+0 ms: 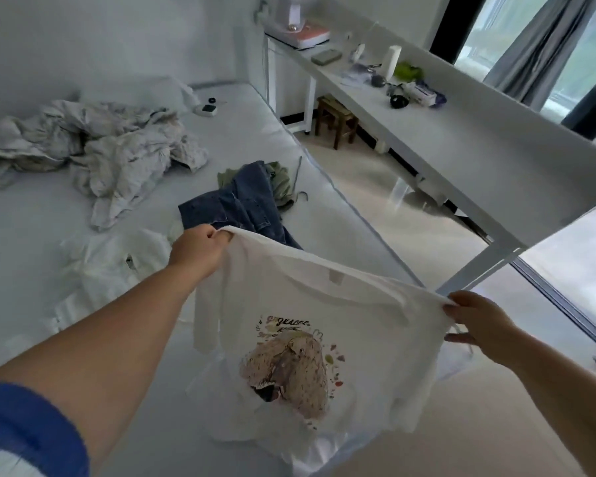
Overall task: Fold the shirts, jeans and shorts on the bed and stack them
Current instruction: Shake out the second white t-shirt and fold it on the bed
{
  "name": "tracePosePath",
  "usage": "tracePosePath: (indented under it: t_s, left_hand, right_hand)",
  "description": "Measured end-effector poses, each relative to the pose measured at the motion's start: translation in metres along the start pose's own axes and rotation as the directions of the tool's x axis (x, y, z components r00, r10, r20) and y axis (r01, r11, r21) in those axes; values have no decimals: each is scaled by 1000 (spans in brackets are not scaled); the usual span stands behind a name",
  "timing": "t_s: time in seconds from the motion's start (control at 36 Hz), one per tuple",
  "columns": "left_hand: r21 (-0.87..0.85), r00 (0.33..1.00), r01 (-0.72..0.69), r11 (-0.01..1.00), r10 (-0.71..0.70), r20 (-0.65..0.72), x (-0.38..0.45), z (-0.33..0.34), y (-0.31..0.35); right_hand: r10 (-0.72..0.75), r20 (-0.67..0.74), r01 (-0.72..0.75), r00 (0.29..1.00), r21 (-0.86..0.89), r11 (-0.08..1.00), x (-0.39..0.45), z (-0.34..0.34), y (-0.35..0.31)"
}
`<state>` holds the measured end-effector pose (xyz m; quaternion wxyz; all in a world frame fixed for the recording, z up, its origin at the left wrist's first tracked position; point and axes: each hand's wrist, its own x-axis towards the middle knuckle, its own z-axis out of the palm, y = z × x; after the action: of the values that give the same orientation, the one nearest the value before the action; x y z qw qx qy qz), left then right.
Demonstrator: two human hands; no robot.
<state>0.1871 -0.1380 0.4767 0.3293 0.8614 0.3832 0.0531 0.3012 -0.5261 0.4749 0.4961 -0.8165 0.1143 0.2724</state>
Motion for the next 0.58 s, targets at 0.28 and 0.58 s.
tracePosePath:
  t_s: [0.28, 0.58]
  left_hand:
    - [19, 965, -251, 968, 252, -78, 63, 38, 148]
    - [-142, 749, -651, 746, 600, -280, 95, 7, 345]
  right_hand:
    - [-309, -414, 362, 856, 52, 931, 63, -88, -87]
    - [-575, -649, 552, 499, -274, 788, -11, -209, -164]
